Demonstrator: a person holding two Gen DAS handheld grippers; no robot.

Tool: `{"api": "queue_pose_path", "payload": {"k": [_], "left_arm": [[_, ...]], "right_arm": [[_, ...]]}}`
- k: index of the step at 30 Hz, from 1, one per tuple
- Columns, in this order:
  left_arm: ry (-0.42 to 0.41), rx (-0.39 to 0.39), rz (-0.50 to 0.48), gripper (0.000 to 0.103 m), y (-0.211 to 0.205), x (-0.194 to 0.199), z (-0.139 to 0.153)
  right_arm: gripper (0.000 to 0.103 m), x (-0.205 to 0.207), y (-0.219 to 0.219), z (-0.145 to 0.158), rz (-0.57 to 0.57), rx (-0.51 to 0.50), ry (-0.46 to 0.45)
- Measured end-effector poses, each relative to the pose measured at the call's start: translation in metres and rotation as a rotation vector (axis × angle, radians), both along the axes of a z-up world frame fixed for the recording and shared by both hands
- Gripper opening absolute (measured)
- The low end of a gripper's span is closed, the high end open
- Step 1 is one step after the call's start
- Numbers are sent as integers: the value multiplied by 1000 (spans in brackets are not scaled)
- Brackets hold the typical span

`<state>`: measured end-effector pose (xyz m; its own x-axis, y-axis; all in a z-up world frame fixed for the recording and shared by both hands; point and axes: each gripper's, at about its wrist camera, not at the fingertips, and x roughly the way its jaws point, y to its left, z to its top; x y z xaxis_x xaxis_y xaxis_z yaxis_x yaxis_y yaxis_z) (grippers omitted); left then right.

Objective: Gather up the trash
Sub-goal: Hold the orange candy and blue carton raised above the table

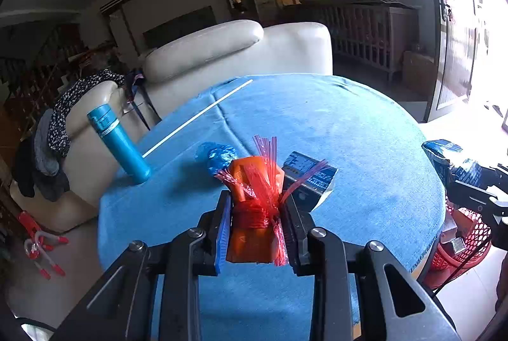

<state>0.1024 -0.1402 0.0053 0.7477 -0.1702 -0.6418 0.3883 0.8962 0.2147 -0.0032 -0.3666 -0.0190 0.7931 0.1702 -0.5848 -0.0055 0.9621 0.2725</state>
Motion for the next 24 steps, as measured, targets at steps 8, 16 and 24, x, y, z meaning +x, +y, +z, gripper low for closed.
{"api": "queue_pose_path", "payload": {"k": [8, 16, 24], "left_arm": [[19, 26, -23, 32, -26, 9, -8], [28, 56, -57, 32, -50, 17, -14], [34, 67, -78, 32, -62, 16, -20]], "right_arm": [[64, 0, -19, -8, -40, 6, 4], [64, 2, -30, -12, -60, 7, -5], [64, 5, -35, -20, -71, 35, 13]]}}
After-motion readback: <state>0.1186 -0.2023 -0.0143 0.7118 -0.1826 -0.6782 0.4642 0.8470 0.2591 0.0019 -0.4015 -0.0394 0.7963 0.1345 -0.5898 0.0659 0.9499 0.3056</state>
